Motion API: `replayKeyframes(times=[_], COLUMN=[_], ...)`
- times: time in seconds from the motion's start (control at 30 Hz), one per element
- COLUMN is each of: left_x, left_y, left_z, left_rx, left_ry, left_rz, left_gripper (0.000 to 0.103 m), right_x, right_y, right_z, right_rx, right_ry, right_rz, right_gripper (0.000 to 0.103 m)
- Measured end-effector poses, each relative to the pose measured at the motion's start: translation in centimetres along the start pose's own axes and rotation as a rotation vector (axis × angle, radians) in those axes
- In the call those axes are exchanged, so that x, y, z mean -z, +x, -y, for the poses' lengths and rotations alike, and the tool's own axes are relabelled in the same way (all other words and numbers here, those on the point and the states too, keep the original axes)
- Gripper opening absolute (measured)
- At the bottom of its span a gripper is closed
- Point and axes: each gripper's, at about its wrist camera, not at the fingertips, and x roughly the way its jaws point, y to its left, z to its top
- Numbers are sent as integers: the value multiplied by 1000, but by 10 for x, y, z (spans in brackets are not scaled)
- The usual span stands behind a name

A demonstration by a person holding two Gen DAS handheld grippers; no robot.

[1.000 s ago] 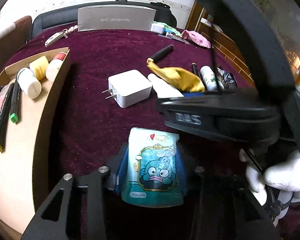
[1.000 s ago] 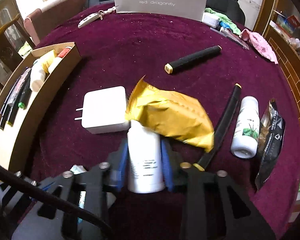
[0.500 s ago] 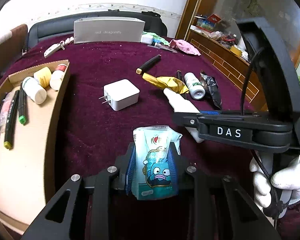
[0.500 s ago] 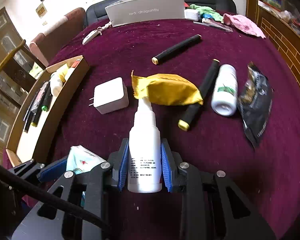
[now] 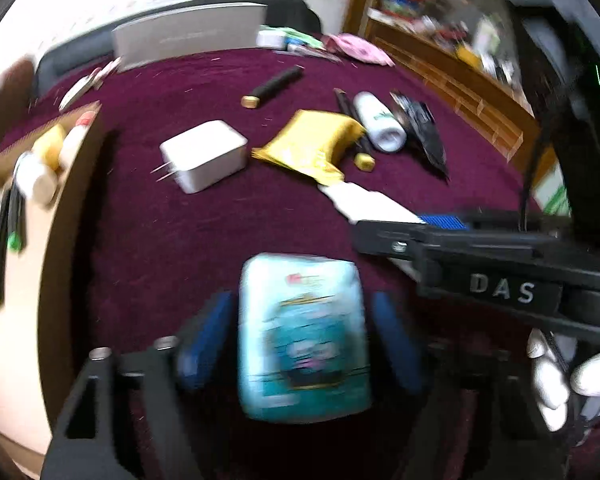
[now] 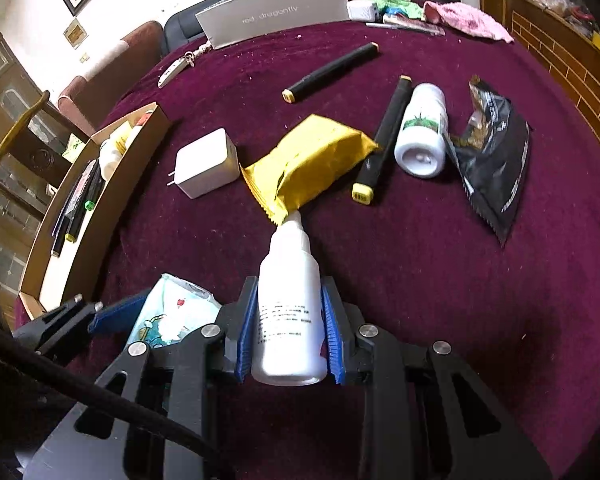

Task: Organize objects
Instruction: 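Carry the snack packet and spray bottle over the cardboard box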

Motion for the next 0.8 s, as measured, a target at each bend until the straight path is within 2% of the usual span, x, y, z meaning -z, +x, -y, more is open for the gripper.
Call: replayKeyframes(times=[0.03, 0.07, 0.1, 0.13, 0.17, 0.23, 0.3, 0.53, 0.73, 0.8], left_x=[1, 1, 0, 1, 0, 0, 0, 13, 14, 14], left_y=[6, 9, 6, 6, 3, -3, -9, -34, -72, -86], left_z=[12, 20, 24, 24, 23, 15, 0, -19, -35, -45], left_rx=[-36, -70, -37, -17, -21, -23, 33, 69, 93, 77], left_ry=[58, 104, 119, 123, 120, 101, 35, -28, -78, -92], left_rz=[-11, -25, -13, -12, -4, 21, 26, 56, 155, 188], left_gripper=[87, 87, 87, 82, 63, 44, 42, 42, 42, 42], right_x=[1, 1, 0, -1, -1, -1, 0, 6, 8, 5], right_y=[0, 0, 1, 1, 2, 2, 2, -7, -33, -42], right_z=[0, 0, 0, 0, -1, -3, -5, -3, -13, -22], right_rx=[-1, -3, -4, -4, 0, 10, 18, -23, -77, -106], right_ry=[-1, -1, -2, -5, -12, -28, -43, -10, -12, -24], right_rz=[2, 3, 3, 2, 4, 7, 8, 19, 70, 80], right_gripper=[27, 27, 27, 27, 27, 27, 27, 27, 27, 27])
